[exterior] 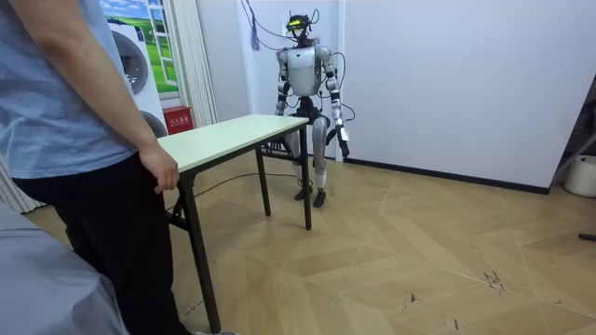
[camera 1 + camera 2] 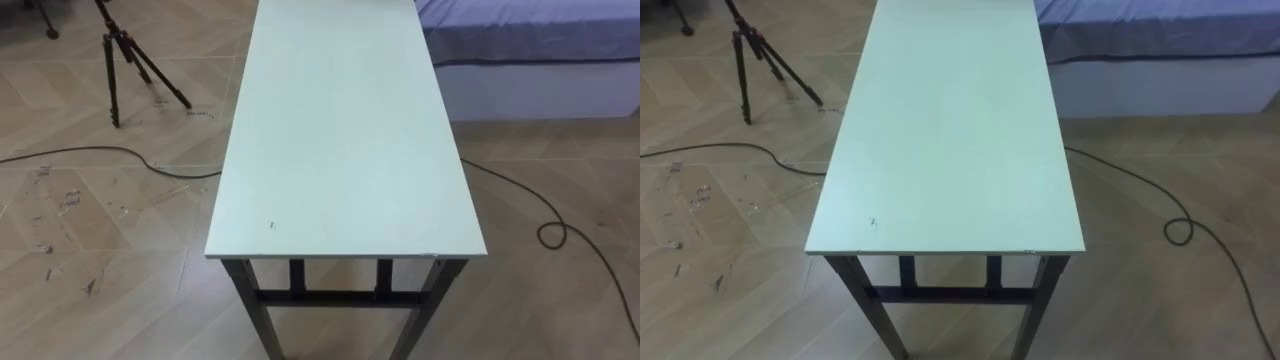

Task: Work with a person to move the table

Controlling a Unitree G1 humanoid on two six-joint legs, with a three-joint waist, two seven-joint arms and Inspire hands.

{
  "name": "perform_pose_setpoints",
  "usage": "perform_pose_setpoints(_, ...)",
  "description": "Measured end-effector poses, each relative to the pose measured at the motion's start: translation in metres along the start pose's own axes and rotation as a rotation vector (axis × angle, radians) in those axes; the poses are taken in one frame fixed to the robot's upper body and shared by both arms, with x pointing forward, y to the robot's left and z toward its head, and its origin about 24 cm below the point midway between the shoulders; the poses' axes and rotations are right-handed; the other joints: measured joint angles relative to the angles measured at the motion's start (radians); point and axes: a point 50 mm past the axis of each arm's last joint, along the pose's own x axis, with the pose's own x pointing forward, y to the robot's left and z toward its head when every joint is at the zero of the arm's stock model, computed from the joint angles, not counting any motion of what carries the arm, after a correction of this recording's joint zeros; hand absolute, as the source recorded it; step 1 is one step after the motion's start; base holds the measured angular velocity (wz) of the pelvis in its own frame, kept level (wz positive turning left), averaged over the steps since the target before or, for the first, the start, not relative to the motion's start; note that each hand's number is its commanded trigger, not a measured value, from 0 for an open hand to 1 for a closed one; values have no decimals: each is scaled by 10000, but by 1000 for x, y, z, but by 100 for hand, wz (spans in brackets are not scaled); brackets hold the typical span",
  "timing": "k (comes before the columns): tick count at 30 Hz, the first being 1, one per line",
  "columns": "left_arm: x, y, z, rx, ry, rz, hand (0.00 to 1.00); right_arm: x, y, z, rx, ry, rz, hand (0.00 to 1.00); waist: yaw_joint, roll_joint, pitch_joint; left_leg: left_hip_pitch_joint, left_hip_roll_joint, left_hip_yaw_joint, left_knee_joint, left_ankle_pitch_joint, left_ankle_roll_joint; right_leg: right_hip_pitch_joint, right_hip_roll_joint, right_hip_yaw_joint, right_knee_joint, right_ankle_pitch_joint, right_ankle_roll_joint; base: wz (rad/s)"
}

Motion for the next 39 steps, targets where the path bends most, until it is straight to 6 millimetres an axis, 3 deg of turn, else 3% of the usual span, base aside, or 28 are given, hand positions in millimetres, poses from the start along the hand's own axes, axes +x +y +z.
perform_pose_setpoints(13,-1,-3,-3,-148,112,-58,0,0,1,0,39,117,126,0,21,-21,-5,44,-4,2,-17,0,0,0,0,-3,-10,0,0,0)
perform_pose_setpoints(22,-3,-8,-12,-2738,647,-1072,0,1,5,3,175,83,725,0,11,-84,-26,107,-3,28,2,1,1,88,-16,-44,-3,0,0,0)
perform_pose_setpoints(30,-3,-2,8,-4713,-432,-2212,0,3,19,41,378,-1372,2027,0,36,-38,-45,-210,14,-14,171,-5,2,-20,-23,-81,17,1,1,3)
perform_pose_setpoints(39,-16,-15,39,-7116,-2396,-4468,0,-11,43,46,568,-2619,4079,0,82,-135,-48,-401,9,-46,285,-5,5,-163,-36,-118,64,1,1,3)
